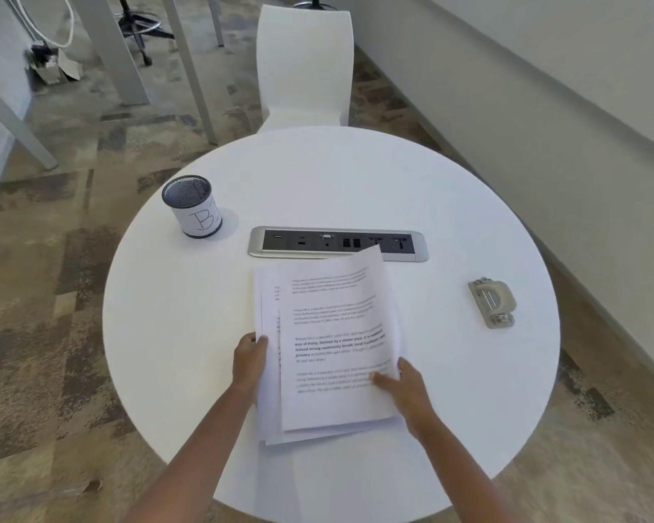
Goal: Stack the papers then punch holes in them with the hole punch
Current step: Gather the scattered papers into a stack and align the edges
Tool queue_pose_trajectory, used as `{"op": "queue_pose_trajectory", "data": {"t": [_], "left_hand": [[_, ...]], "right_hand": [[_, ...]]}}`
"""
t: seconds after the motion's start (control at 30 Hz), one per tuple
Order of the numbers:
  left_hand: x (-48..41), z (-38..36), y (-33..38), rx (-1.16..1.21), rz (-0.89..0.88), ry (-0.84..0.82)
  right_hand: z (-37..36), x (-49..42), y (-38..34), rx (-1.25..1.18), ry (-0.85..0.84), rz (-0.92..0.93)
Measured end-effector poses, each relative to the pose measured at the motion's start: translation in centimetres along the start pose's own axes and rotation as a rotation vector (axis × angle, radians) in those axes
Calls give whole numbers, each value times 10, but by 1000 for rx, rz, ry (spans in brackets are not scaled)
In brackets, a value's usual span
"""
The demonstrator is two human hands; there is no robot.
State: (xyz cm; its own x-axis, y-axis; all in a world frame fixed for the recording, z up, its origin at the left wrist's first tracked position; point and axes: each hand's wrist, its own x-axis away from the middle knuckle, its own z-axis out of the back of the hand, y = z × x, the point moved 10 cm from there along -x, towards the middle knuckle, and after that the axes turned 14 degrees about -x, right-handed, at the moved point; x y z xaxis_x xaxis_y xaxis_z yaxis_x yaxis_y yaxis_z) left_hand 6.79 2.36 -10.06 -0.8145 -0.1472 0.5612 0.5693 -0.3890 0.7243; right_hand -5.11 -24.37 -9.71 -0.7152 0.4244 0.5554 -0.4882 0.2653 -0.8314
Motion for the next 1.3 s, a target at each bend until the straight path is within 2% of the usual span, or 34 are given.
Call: {"op": "queue_pose_trajectory", "data": {"t": [0.23, 0.33, 0.5, 0.57, 0.67, 0.83, 0.97, 1.3], "left_hand": [[9, -13, 13, 13, -134, -92], [12, -13, 24, -17, -194, -107], [20, -7, 54, 16, -345, -130], [25, -5, 68, 31, -406, -157], [34, -4, 86, 81, -465, -208], [45, 4, 122, 179, -565, -216], [48, 13, 145, 239, -617, -196], [50, 16, 148, 184, -641, -199]], "right_hand": [[-16, 2, 10, 172, -91, -25], [-7, -5, 2, 253, -55, 9], [22, -14, -29, 135, 100, 139], [25, -19, -38, 56, 79, 138], [14, -21, -54, -129, -39, 127], [16, -7, -109, -244, 3, 413], [13, 11, -140, -244, 40, 591], [-4, 21, -140, -109, -41, 681]]}}
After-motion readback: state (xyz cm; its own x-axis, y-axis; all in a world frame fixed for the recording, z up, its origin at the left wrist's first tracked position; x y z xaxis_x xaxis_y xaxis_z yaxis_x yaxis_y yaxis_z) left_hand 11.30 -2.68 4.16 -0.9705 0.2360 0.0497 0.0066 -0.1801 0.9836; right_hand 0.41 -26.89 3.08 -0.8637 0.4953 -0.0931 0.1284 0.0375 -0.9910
